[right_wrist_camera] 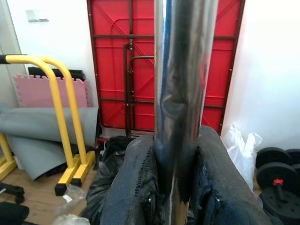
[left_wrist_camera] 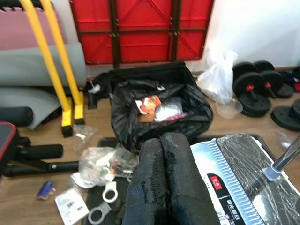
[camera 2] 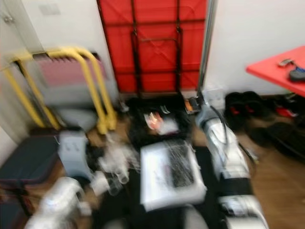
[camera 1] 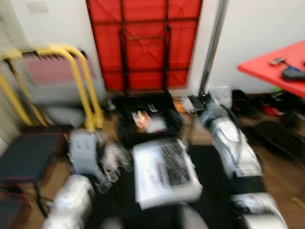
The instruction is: Sweep floor
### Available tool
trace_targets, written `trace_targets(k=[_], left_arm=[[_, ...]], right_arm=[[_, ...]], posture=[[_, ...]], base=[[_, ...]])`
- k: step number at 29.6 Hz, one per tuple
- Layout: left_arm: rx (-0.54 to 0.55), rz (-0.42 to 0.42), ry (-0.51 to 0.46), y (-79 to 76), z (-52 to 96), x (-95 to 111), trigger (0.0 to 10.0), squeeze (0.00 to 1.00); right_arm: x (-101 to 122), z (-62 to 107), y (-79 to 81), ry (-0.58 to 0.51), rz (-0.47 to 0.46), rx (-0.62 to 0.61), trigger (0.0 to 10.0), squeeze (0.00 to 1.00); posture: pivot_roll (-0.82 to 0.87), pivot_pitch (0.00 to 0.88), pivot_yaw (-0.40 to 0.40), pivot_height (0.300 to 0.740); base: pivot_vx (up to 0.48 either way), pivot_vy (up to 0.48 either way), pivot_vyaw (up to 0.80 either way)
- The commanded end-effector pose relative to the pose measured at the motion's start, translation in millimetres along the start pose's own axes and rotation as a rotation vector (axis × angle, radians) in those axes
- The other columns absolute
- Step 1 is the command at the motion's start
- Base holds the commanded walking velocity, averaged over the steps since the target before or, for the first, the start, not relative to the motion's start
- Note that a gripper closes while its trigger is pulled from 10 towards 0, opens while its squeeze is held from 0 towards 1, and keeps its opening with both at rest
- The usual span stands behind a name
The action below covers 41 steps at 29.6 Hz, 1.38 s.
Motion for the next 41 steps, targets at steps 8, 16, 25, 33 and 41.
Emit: trace_targets(k=[8, 16, 25, 33, 41], left_arm=[[-0.004, -0.008, 0.013, 0.2, 1.7, -2, 10.0, 0.0], [-0.006, -0.012, 0.014, 0.2, 2.7, -2, 10.0, 0.0], [-0.009, -0.014, 0.019, 0.1, 4.4, -2, 10.0, 0.0], [-0.014, -0.016, 0.022, -1.6, 8.2, -1, 10.0, 0.0], [-0.018, -0.014, 0.022, -3.2, 12.3, 1, 10.0, 0.0]], right_arm=[[27, -4.4, -6.1, -0.127, 0.022, -0.029, 10.0, 0.0], [29, -8.3, -7.6, -0.158, 0.03, -0.042, 10.0, 0.0], [45, -18.5, -17.9, -0.223, 0.032, -0.091, 10.0, 0.0], [53, -28.9, -12.4, -0.286, 0.053, -0.088, 10.0, 0.0], [63, -36.3, -17.6, -0.323, 0.046, -0.113, 10.0, 0.0]], posture=[[-0.03, 0.0, -0.045, 0.57], [-0.03, 0.0, -0.042, 0.54], [-0.02, 0.007, -0.037, 0.505], [-0.01, 0.031, -0.035, 0.475], [0.0, 0.056, -0.035, 0.455]], base=[[0.0, 0.0, 0.0], [0.0, 0.0, 0.0], [0.0, 0.0, 0.0], [0.0, 0.0, 0.0], [0.0, 0.0, 0.0]])
Point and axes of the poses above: a point about 5 cm out from each wrist's last joint towards the gripper, its own z axis pointing back from the gripper into the wrist, its own x axis along the axis of the wrist's last joint, y = z × x, the point moved 3 cm from there along -z, pointing out of the wrist towards the gripper, and after that the axes turned 3 degrees about z, right-handed, at the moved point
